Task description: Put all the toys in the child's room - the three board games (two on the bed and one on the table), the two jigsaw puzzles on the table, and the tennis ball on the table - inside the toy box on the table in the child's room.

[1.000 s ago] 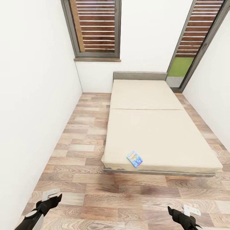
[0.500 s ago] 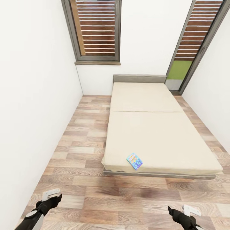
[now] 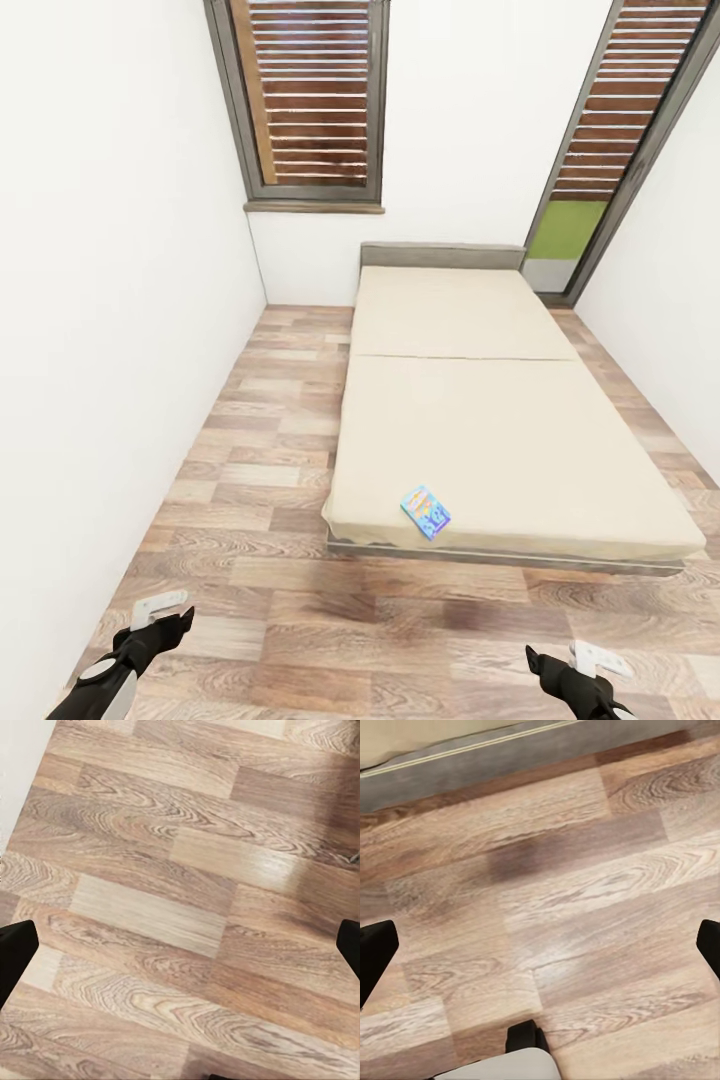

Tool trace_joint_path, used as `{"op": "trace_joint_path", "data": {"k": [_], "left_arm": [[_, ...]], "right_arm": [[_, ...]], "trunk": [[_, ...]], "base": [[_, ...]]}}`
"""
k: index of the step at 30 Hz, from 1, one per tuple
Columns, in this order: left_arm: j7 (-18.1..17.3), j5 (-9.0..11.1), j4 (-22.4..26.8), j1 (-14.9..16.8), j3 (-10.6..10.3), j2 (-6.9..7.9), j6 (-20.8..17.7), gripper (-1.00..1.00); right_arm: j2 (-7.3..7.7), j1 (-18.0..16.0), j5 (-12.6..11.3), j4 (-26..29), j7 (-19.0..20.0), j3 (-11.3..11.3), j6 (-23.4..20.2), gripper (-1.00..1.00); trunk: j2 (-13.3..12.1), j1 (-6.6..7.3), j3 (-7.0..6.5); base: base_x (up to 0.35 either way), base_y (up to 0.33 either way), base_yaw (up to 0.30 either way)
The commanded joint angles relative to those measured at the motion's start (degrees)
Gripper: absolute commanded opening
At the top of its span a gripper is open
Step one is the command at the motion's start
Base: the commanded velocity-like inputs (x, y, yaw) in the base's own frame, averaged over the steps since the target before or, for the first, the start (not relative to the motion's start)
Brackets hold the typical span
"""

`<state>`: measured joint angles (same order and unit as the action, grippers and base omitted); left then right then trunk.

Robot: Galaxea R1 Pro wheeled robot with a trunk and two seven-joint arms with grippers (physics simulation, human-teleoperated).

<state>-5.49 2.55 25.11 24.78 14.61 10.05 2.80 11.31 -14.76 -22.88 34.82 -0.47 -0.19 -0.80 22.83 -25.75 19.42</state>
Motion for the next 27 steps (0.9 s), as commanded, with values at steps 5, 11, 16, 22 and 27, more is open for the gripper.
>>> {"op": "trace_joint_path", "data": {"k": [5,11,16,22,27], "left_arm": [[-0.5,0.3,-0.1,0.0,0.3,-0.03,0.1,1.00],[-0.5,0.3,-0.1,0.0,0.3,-0.03,0.1,1.00],[-0.5,0.3,-0.1,0.0,0.3,-0.03,0.1,1.00],[-0.5,0.3,-0.1,0.0,0.3,-0.03,0.1,1.00],[-0.5,0.3,-0.1,0.0,0.3,-0.03,0.1,1.00]], "right_arm": [[0.01,0.0,-0.5,0.1,-0.1,0.0,-0.1,1.00],[-0.05,0.0,-0.5,0.1,0.0,0.0,-0.1,1.00],[-0.09,0.0,-0.5,0.1,0.0,0.0,-0.1,1.00],[-0.02,0.0,-0.5,0.0,-0.1,0.0,-0.1,1.00],[-0.10,0.0,-0.5,0.0,0.0,0.0,-0.1,1.00]], "trunk": [[0.1,-0.03,-0.39],[0.1,-0.03,-0.96],[0.1,-0.03,-1.43],[0.1,-0.03,-2.00],[0.1,-0.03,-2.48]], "base": [[0.000,0.000,0.072],[0.000,0.000,0.073],[0.000,0.000,0.069],[0.000,0.000,0.022],[0.000,0.000,0.004]]}}
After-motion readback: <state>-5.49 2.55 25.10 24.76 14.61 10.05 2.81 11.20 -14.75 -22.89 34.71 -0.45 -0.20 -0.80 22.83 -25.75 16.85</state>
